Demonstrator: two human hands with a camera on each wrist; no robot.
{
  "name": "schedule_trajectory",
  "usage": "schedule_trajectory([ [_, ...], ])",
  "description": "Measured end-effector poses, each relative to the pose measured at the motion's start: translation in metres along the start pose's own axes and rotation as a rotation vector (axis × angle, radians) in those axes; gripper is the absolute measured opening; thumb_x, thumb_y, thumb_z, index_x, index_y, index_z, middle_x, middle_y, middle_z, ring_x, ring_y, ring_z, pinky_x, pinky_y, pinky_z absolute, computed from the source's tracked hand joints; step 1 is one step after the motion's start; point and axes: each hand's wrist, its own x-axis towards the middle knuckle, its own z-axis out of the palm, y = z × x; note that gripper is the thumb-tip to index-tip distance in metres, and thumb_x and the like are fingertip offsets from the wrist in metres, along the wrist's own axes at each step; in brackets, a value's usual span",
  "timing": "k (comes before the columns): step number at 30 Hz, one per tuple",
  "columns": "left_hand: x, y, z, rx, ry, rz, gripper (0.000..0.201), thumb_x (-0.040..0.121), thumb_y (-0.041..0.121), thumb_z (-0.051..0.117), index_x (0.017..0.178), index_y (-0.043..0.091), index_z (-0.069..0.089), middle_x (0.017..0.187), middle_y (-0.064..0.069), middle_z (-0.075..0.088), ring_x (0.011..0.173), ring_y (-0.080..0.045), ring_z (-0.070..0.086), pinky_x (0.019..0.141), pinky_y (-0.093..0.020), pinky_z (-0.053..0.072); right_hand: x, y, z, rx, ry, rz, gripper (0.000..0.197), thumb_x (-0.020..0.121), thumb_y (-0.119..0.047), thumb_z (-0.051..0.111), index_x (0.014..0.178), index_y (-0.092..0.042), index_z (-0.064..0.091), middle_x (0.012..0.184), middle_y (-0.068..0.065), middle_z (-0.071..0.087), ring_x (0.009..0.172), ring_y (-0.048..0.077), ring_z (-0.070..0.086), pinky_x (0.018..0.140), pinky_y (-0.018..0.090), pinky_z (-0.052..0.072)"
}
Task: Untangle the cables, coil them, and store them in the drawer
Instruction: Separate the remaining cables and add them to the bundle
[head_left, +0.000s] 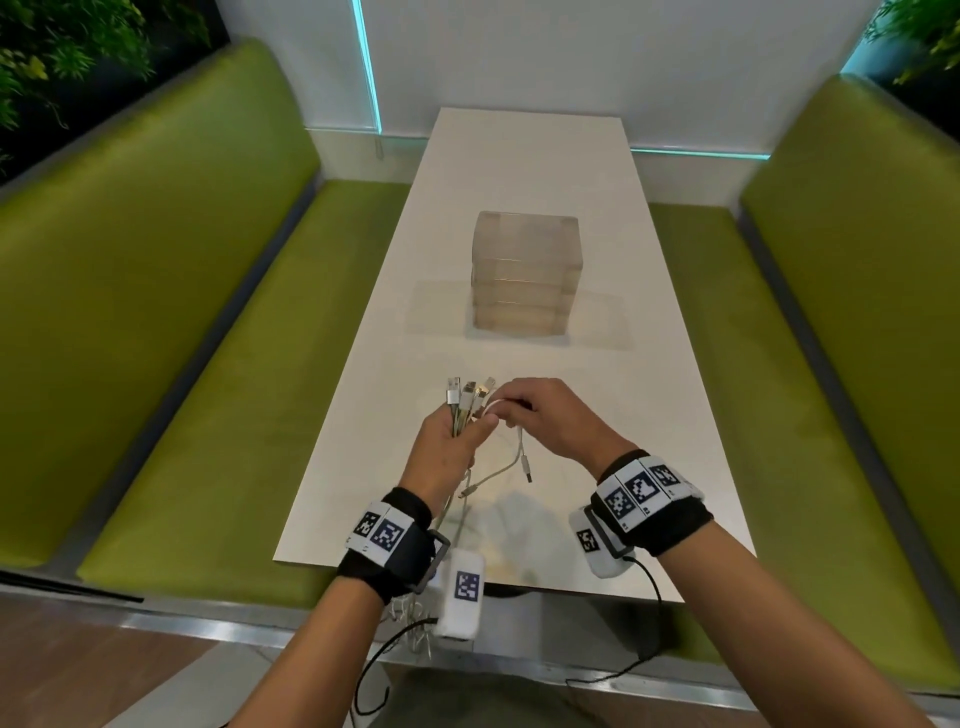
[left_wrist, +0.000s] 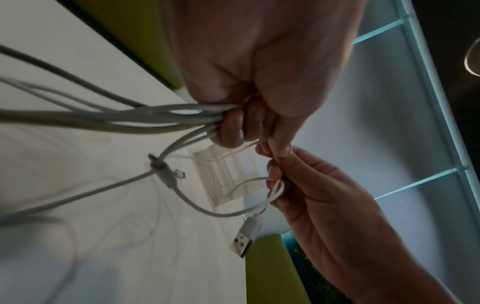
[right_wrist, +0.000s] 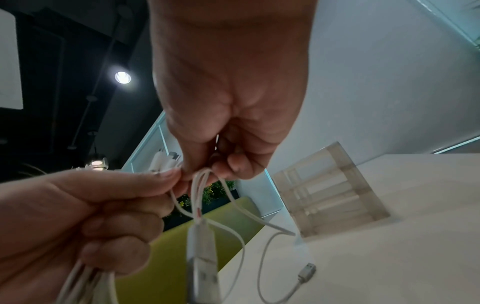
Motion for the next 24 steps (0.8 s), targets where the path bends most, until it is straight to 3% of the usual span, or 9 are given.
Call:
schedule_trajectory([
  [2, -0.002, 0.002, -0.003, 0.03, 0.011, 0.016, 0.011, 0.092, 0.018, 0.061, 0.082, 0.022, 0.059, 0.051, 0.015, 0.043, 0.046, -0.006, 0.032, 0.047, -0.022, 0.031, 0.002, -0.001, -0.002, -0.086, -0.051, -0.03, 0.015, 0.093, -0.015, 0.057, 0.092, -0.009, 0.07, 0.076, -0.012, 0.057, 0.069, 0.002, 0.052, 0.067, 0.014, 0.039],
  [5, -0.003, 0.002, -0.014, -0.015, 0.096, -0.015, 0.009, 0.092, 0.017, 0.06, 0.085, 0.014, 0.056, 0.054, 0.008, 0.038, 0.048, -0.01, 0.031, 0.047, -0.024, 0.029, 0.004, 0.011, -0.007, -0.342, -0.145, 0.013, 0.014, 0.091, -0.021, 0.06, 0.092, -0.011, 0.069, 0.086, -0.002, 0.056, 0.075, 0.012, 0.05, 0.07, 0.026, 0.04],
  [7, -0.003, 0.002, -0.021, -0.015, 0.114, -0.025, 0.012, 0.092, 0.018, 0.061, 0.083, 0.014, 0.054, 0.057, 0.003, 0.034, 0.051, -0.013, 0.029, 0.048, -0.026, 0.029, 0.002, 0.023, -0.008, -0.387, -0.131, 0.086, 0.012, 0.09, -0.024, 0.06, 0.09, -0.015, 0.068, 0.091, -0.001, 0.054, 0.077, 0.013, 0.05, 0.069, 0.028, 0.038],
  [11, -0.006, -0.001, -0.022, 0.009, 0.091, -0.031, 0.023, 0.092, 0.017, 0.06, 0.073, 0.017, 0.048, 0.056, 0.006, 0.032, 0.05, -0.012, 0.029, 0.048, -0.024, 0.031, 0.0, 0.035, -0.006, -0.419, -0.056, 0.13, 0.013, 0.09, -0.026, 0.06, 0.094, -0.015, 0.066, 0.089, -0.005, 0.05, 0.078, 0.012, 0.049, 0.068, 0.026, 0.036],
  [14, -0.008, -0.005, -0.022, -0.001, 0.069, -0.039, 0.021, 0.092, 0.019, 0.06, 0.077, 0.012, 0.047, 0.057, 0.004, 0.031, 0.05, -0.013, 0.028, 0.047, -0.025, 0.03, -0.005, 0.035, -0.007, -0.277, -0.06, 0.192, 0.018, 0.085, -0.029, 0.066, 0.101, -0.02, 0.064, 0.085, -0.004, 0.06, 0.076, 0.012, 0.052, 0.069, 0.026, 0.039],
  [18, -0.011, -0.007, -0.023, -0.006, 0.015, -0.033, 0.023, 0.092, 0.023, 0.06, 0.075, 0.016, 0.047, 0.057, 0.006, 0.032, 0.049, -0.011, 0.028, 0.046, -0.023, 0.029, -0.024, 0.019, -0.005, -0.028, -0.112, 0.122, 0.011, 0.085, -0.021, 0.067, 0.097, -0.02, 0.068, 0.08, -0.007, 0.066, 0.069, -0.001, 0.056, 0.067, 0.013, 0.042],
  [21, -0.009, -0.009, -0.026, -0.082, 0.115, -0.004, 0.012, 0.094, 0.024, 0.057, 0.089, 0.013, 0.055, 0.058, 0.006, 0.034, 0.05, -0.01, 0.029, 0.047, -0.025, 0.029, -0.041, 0.011, 0.001, -0.081, -0.325, 0.111, 0.01, 0.087, -0.022, 0.066, 0.092, -0.018, 0.073, 0.089, -0.01, 0.07, 0.083, 0.0, 0.061, 0.077, 0.016, 0.045],
  [24, -0.006, -0.009, -0.033, -0.13, 0.179, -0.013, 0.019, 0.097, 0.022, 0.053, 0.08, 0.014, 0.048, 0.051, 0.01, 0.033, 0.044, -0.008, 0.028, 0.046, -0.024, 0.029, -0.061, 0.014, 0.016, -0.142, -0.559, 0.181, 0.016, 0.086, -0.025, 0.067, 0.097, -0.016, 0.074, 0.096, -0.006, 0.07, 0.094, 0.009, 0.062, 0.087, 0.026, 0.047],
])
